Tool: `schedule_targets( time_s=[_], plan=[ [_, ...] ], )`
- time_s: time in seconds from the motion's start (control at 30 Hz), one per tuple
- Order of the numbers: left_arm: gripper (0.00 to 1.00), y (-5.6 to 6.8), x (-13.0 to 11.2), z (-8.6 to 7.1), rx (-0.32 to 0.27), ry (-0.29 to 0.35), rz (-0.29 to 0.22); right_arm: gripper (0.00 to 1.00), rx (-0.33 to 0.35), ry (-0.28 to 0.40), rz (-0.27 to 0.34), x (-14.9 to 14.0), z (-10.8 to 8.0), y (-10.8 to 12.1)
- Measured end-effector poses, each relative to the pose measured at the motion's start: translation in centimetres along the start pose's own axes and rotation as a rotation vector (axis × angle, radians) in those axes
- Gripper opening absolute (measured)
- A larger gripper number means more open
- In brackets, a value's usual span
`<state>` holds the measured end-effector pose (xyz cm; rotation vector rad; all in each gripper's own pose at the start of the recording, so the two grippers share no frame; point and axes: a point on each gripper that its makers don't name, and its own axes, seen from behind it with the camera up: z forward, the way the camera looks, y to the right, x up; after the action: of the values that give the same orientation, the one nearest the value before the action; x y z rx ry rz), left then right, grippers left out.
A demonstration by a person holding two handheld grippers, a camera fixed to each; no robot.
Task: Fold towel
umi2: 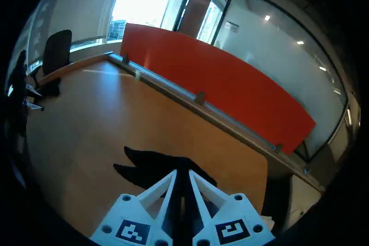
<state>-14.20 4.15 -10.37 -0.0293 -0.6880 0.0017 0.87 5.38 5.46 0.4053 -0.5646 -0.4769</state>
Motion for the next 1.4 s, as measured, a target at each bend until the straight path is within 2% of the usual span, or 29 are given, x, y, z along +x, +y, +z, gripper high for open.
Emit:
schedule_targets(
  time_s=[0.47,0.77,1.1,1.4],
  plan=[
    [0.94,0.7,0.6,0.4,0.013,-0.005,0.003,0.05,-0.066,-0.040,0.023,-1.5,1.1,8.0],
    [0.94,1.5,1.0,0.5,0.017,-0.006,0.010,0.05,-0.086,-0.069,0.032,-2.6,1.9,11.6],
    [0.94,2.5,1.4,0.6,0.010,-0.008,0.023,0.05,-0.092,-0.096,0.043,-3.9,2.1,13.1],
    [0.94,3.0,1.6,0.8,-0.001,-0.007,0.030,0.05,-0.090,-0.113,0.046,-5.4,0.8,12.7]
  ],
)
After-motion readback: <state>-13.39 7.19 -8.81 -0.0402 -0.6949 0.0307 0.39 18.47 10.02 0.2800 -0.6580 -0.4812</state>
